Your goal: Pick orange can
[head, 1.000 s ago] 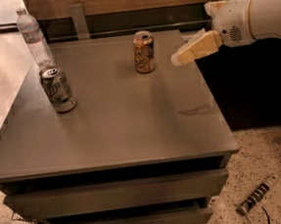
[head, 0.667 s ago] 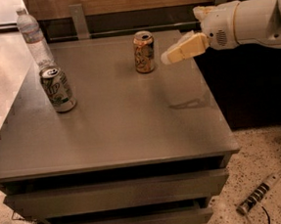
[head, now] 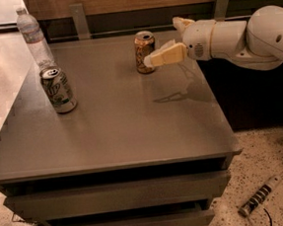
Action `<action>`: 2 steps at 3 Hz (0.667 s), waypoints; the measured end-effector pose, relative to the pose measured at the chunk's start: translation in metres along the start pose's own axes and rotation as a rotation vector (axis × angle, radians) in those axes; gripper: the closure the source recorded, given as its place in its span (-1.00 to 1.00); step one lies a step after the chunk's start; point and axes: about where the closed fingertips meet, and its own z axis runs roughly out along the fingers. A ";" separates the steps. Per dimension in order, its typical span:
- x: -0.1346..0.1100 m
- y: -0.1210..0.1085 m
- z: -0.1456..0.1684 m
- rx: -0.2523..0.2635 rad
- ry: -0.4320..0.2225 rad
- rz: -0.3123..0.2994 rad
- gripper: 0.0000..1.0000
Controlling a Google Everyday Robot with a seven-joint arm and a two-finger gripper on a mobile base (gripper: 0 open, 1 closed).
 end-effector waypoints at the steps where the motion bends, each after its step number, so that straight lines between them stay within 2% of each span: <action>1: 0.000 -0.009 0.007 0.001 -0.048 -0.008 -1.00; 2: 0.005 -0.029 0.009 0.058 -0.032 -0.014 -1.00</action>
Offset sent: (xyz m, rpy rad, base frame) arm 0.0480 -0.0305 -0.0051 -0.0002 -0.0461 -0.1254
